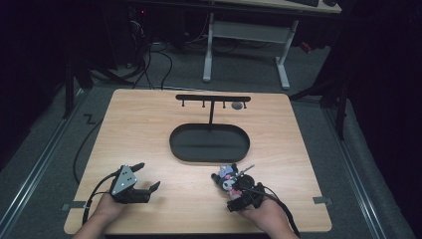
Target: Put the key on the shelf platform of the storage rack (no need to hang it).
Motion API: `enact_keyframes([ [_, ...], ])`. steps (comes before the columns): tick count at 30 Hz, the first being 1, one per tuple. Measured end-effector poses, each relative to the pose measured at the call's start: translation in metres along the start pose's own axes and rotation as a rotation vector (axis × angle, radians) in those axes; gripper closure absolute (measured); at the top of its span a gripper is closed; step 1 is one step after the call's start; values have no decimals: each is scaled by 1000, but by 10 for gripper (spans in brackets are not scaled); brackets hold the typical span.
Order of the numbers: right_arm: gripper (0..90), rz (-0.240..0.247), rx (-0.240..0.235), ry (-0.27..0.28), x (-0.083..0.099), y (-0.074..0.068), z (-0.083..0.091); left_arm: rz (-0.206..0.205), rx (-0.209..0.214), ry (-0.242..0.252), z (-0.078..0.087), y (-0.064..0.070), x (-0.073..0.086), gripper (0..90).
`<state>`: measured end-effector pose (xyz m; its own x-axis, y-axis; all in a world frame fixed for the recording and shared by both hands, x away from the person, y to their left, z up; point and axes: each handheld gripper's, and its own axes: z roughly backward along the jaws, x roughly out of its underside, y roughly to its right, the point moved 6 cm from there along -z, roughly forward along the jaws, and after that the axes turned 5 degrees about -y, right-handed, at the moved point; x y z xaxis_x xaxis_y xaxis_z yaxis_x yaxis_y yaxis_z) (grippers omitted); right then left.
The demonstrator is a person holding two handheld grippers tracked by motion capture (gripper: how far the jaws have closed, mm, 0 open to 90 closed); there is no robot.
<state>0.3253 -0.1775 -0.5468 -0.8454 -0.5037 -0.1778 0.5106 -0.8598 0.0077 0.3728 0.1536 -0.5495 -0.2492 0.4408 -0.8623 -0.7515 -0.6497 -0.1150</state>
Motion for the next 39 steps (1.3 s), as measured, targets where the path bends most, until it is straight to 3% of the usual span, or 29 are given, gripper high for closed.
enact_keyframes([
  [3, 185, -16, 10, -5, 1, -1, 0, 0, 0, -1, 0, 0, 0, 154],
  [5, 195, 0, 19, 3, 1, 1, 0, 0, 0, 0, 0, 0, 0, 154],
  [19, 429, -10, 28, 20, -3, 2, 4, 0, 0, -1, 0, 0, 0, 154],
  [30, 475, -19, 26, 33, -4, 2, 8, 0, -1, -1, 0, 0, 0, 154],
  [39, 482, -33, 26, 84, -11, 6, 27, 0, -1, -1, 0, 0, 0, 154],
])
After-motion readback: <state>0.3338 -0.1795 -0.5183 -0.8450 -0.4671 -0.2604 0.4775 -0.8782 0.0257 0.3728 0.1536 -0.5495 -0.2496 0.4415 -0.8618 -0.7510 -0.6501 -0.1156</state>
